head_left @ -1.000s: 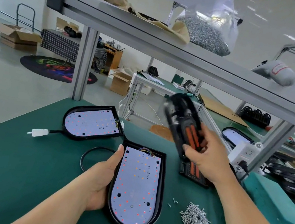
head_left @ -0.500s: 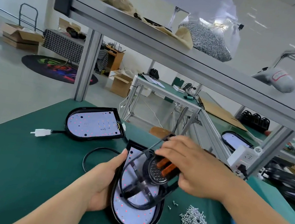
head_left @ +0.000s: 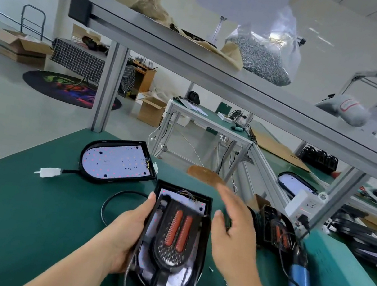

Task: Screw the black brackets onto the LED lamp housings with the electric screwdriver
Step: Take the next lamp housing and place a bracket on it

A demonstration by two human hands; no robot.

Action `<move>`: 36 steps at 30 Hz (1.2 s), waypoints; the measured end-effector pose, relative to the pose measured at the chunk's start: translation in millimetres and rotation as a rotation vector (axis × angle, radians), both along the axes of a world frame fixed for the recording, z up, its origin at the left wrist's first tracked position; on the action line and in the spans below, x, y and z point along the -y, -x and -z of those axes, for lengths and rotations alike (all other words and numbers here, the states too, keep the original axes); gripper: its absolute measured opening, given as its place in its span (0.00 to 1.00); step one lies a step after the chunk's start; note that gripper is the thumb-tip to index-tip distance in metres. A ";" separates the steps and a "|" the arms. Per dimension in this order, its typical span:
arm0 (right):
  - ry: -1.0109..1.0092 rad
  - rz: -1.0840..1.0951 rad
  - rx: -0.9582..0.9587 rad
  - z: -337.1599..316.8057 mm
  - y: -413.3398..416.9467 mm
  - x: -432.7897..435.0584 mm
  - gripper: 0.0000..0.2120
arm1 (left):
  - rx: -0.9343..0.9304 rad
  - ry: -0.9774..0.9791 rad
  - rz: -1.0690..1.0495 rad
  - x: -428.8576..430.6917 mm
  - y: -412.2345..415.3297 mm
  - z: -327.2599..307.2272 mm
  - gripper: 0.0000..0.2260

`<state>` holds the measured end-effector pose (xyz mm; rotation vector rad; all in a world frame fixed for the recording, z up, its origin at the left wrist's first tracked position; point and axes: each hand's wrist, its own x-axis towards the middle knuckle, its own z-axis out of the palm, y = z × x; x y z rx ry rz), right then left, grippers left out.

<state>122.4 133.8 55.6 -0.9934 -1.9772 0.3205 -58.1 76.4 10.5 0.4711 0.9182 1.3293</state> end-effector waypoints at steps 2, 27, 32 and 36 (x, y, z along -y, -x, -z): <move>0.253 0.187 -0.178 18.7 5.5 15.0 0.21 | -0.075 0.024 -0.053 -2.1 0.8 1.5 0.32; 0.354 0.094 0.326 18.3 40.4 4.8 0.23 | -0.177 0.020 -0.069 3.0 -2.9 -6.7 0.27; 0.337 0.094 0.369 18.9 41.3 2.1 0.21 | -0.197 0.017 -0.091 4.7 -4.1 -8.3 0.26; 0.335 0.106 0.416 18.4 39.9 1.1 0.21 | -0.187 0.020 -0.103 4.3 -5.8 -9.4 0.26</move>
